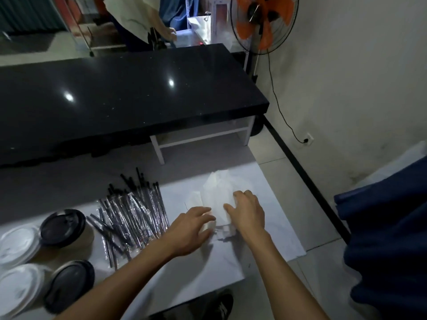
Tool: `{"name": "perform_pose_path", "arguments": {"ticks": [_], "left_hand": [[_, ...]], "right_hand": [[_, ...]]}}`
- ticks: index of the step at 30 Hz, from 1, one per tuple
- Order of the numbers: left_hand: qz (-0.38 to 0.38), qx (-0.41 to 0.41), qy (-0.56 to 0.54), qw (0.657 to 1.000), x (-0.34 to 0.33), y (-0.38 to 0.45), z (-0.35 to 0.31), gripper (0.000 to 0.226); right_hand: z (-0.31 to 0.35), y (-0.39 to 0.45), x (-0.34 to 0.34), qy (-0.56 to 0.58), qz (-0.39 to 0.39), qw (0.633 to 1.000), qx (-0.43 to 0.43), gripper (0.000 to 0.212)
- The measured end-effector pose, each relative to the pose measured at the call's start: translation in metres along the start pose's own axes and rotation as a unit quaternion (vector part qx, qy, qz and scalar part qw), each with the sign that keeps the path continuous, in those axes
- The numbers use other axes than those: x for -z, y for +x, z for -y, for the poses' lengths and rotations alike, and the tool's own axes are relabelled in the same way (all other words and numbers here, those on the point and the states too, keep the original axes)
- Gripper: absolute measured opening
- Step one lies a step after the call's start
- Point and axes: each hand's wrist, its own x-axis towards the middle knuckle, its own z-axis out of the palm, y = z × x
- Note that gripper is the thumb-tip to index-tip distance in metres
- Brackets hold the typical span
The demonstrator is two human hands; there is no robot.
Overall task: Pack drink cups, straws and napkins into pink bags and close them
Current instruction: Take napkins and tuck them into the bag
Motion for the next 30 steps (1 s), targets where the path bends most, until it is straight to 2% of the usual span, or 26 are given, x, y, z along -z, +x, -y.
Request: {"name": "perform_pose_path", "arguments": {"ticks": [2, 7, 12, 17, 22, 24, 27, 30], "left_hand": [[-0.001, 0.003, -0.005, 1.0, -0.007, 0.0, 0.001, 0.067], [-0.008, 0.001, -0.015, 1.0, -0.019, -0.001, 0.008, 0.052], [-0.026, 0.001, -0.06, 0.998, -0.013, -0.011, 0.017, 0.063], [-0.084, 0.026, -0.178, 0.98, -0.003, -0.02, 0.025, 0.05], [-0.138, 0.095, -0.344, 0.924, 0.004, -0.023, 0.027, 0.04], [-0.129, 0.113, -0.408, 0.897, 0.005, -0.023, 0.026, 0.048], [-0.103, 0.131, -0.519, 0.838, 0.011, -0.023, 0.019, 0.063], [-0.094, 0.104, -0.591, 0.795, 0.018, -0.018, 0.011, 0.046]], "right_hand": [[-0.001, -0.001, -0.004, 0.021, -0.018, 0.999, 0.016, 0.035], [0.003, -0.003, -0.005, 0.076, -0.048, 0.995, 0.034, 0.014], [0.015, -0.011, 0.002, 0.137, -0.065, 0.988, 0.014, 0.012], [0.026, -0.023, 0.017, 0.213, -0.068, 0.975, 0.007, 0.009], [0.042, -0.04, 0.031, 0.257, -0.082, 0.962, 0.042, 0.006], [0.048, -0.045, 0.034, 0.262, -0.078, 0.961, 0.052, 0.006], [0.055, -0.047, 0.036, 0.281, -0.061, 0.956, 0.066, 0.006], [0.061, -0.044, 0.034, 0.304, -0.031, 0.948, 0.089, 0.009]]}}
